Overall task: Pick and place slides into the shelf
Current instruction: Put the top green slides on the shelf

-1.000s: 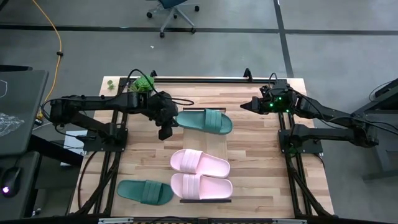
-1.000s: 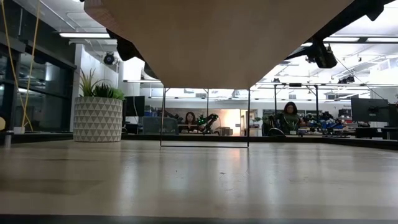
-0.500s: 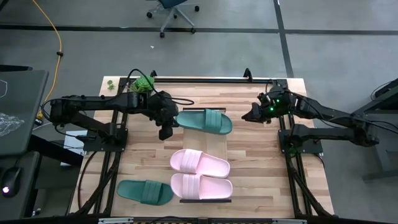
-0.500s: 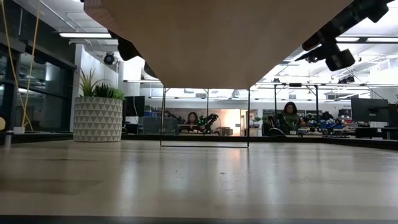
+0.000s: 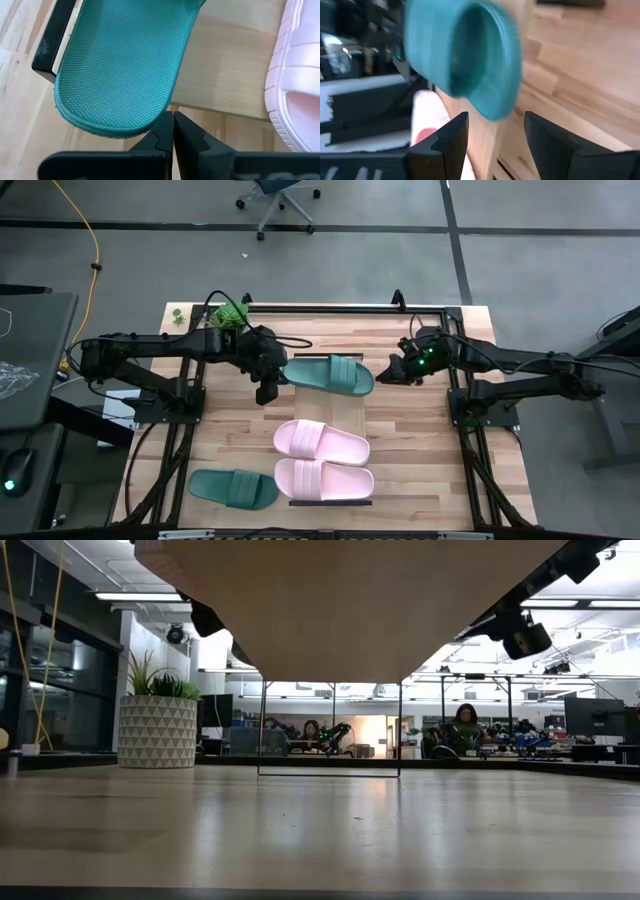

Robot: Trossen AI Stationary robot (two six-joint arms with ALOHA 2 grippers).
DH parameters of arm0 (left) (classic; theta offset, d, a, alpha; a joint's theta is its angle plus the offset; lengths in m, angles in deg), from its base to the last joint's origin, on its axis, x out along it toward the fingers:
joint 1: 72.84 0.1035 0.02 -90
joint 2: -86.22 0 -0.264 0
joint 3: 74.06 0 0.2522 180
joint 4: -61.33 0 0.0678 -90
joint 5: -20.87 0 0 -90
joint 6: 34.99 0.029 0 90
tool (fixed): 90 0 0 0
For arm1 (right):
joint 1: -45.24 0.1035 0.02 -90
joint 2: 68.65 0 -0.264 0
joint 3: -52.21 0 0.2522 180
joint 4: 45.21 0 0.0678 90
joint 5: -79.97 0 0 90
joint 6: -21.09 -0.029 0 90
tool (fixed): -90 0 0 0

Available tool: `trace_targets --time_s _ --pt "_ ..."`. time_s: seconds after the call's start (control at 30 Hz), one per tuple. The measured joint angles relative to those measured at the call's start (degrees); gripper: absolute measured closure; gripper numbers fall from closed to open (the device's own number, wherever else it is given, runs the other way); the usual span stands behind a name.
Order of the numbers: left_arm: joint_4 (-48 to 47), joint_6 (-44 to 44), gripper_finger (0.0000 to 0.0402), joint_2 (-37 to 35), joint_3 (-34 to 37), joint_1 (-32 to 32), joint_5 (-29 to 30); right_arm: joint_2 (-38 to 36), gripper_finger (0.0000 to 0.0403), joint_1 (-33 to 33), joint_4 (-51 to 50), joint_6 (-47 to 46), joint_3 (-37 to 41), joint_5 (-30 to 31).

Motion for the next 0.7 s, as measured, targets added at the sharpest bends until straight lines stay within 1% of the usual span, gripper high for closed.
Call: trace_targets --time_s 0.1,0.2,0.37,0.7 --pt "-0.02 0.08 0.0401 0.0 0.0 -0.02 -0.24 1.35 0.022 0.75 0.44 0.02 0.01 -1.85" --pt "-0.04 0.12 0.0401 0.0 0.0 -0.02 -0.28 2.74 0.022 0.97 1.84 -0.03 0.02 -1.6" --pt "-0.06 0.25 0.0401 0.0 0.0 -0.02 -0.33 5.01 0.022 0.93 2.65 -0.65 0.0 0.51" --pt "-0.08 0.25 0.0401 0.0 0.0 0.0 -0.33 8.4 0.022 0.93 6.03 -0.4 0.0 0.67"
